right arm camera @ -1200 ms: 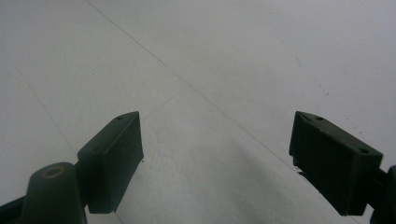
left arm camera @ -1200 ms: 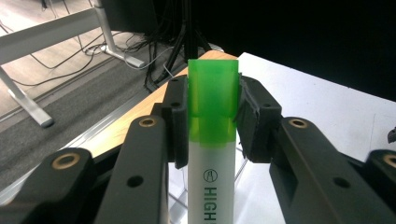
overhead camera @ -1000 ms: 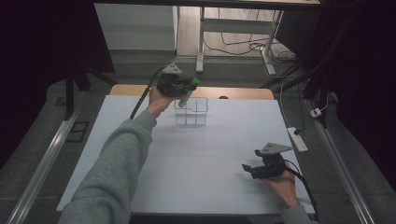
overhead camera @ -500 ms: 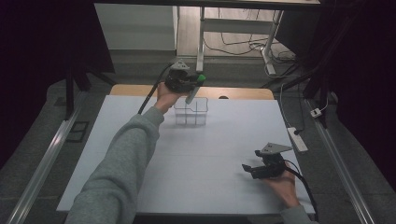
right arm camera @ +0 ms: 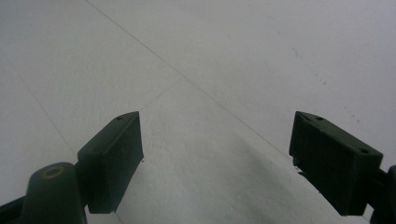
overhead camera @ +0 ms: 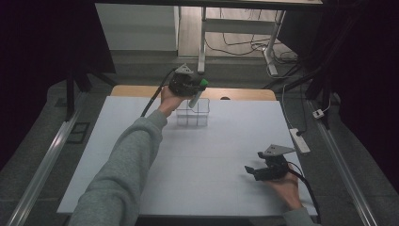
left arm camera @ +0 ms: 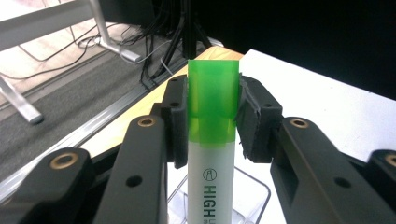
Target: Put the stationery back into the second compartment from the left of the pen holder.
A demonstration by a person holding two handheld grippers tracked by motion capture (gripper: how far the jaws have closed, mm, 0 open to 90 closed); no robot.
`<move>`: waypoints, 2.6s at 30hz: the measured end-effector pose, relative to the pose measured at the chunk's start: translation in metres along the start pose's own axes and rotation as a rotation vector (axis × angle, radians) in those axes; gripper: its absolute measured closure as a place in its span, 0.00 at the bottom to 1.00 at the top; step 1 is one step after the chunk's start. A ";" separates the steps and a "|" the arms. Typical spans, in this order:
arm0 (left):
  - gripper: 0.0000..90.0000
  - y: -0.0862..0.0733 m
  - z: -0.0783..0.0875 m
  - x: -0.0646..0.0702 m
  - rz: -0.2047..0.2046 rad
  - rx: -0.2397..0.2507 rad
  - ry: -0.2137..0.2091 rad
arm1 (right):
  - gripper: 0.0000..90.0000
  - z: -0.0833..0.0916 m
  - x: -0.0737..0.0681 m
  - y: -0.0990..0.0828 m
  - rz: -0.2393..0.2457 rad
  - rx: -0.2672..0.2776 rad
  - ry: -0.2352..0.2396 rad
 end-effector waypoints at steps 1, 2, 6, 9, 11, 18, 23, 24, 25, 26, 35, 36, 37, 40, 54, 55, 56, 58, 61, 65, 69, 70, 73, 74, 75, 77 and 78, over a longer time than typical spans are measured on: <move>0.73 -0.002 0.000 -0.001 0.002 -0.006 0.003 | 0.19 0.000 0.000 0.000 0.002 0.000 0.000; 0.72 -0.003 0.000 -0.001 0.006 -0.006 0.005 | 0.19 0.000 0.000 0.000 0.003 -0.001 0.000; 0.62 -0.008 0.003 -0.005 0.028 -0.022 0.020 | 0.19 0.000 0.000 -0.001 0.004 -0.002 0.001; 0.57 -0.011 0.007 -0.005 0.037 -0.040 0.018 | 0.19 0.000 0.000 0.000 0.003 -0.001 0.000; 0.56 -0.013 0.009 -0.005 0.035 -0.046 0.013 | 0.19 0.000 0.000 0.000 0.004 0.001 -0.002; 0.54 -0.020 0.021 -0.003 0.023 -0.063 -0.002 | 0.19 0.002 0.000 0.000 0.003 0.002 -0.003; 0.53 -0.027 0.033 -0.001 0.015 -0.073 -0.008 | 0.19 0.003 0.000 0.001 0.002 0.008 -0.005; 0.53 -0.028 0.036 0.000 0.013 -0.073 -0.006 | 0.19 0.003 0.000 0.001 0.001 0.009 -0.004; 0.53 -0.030 0.039 0.001 0.011 -0.076 -0.003 | 0.19 0.003 0.000 0.001 0.000 0.010 -0.004; 0.53 -0.032 0.041 0.001 0.009 -0.077 -0.001 | 0.19 0.003 0.000 0.001 0.001 0.011 -0.004; 0.52 -0.051 0.068 0.015 0.018 -0.102 -0.013 | 0.19 0.006 -0.001 0.002 0.004 0.017 -0.007; 0.52 -0.055 0.072 0.017 0.021 -0.108 -0.016 | 0.19 0.005 -0.001 0.002 0.005 0.017 -0.006; 0.51 -0.058 0.076 0.019 0.021 -0.113 -0.015 | 0.19 0.005 -0.001 0.002 0.004 0.017 -0.004; 0.50 -0.070 0.087 0.025 0.011 -0.126 -0.012 | 0.19 0.004 0.000 0.002 0.005 0.018 -0.001; 0.49 -0.124 0.139 0.047 0.028 -0.146 0.028 | 0.19 0.006 0.000 0.000 0.010 0.013 -0.006; 0.49 -0.129 0.143 0.050 0.033 -0.150 0.026 | 0.19 0.006 0.000 0.000 0.010 0.012 -0.007; 0.49 -0.135 0.146 0.052 0.029 -0.158 0.030 | 0.19 0.006 0.000 0.000 0.009 0.014 -0.006; 0.48 -0.148 0.152 0.056 0.018 -0.175 0.055 | 0.19 0.006 0.000 0.000 0.009 0.014 -0.005; 0.47 -0.165 0.158 0.066 0.020 -0.196 0.053 | 0.19 0.006 0.000 0.000 0.009 0.017 -0.004; 0.46 -0.185 0.165 0.077 0.028 -0.216 0.050 | 0.19 0.008 0.001 -0.001 0.017 0.017 -0.009; 0.46 -0.197 0.174 0.085 0.051 -0.209 0.042 | 0.19 0.009 0.002 -0.003 0.014 0.013 -0.014; 0.45 -0.201 0.176 0.087 0.059 -0.208 0.038 | 0.19 0.009 0.003 -0.003 0.015 0.012 -0.016; 0.44 -0.212 0.183 0.092 0.077 -0.205 0.043 | 0.19 0.010 0.003 -0.003 0.015 0.022 -0.011; 0.44 -0.216 0.185 0.093 0.078 -0.206 0.050 | 0.19 0.010 0.003 -0.003 0.015 0.021 -0.012; 0.44 -0.221 0.186 0.094 0.080 -0.210 0.056 | 0.19 0.010 0.003 -0.003 0.015 0.021 -0.012; 0.44 -0.230 0.189 0.097 0.085 -0.218 0.061 | 0.19 0.010 0.003 -0.003 0.016 0.022 -0.013; 0.44 -0.233 0.191 0.097 0.086 -0.221 0.063 | 0.19 0.010 0.003 -0.003 0.016 0.020 -0.012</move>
Point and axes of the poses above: each handheld gripper's, and its own axes: z roughly backward along the jaws, y roughly out of its top, x roughly to its right, the point moved 10 cm from there along -z, roughly forward along the jaws, and after that the axes turned 1 degree about -x, right-handed, at the moved point
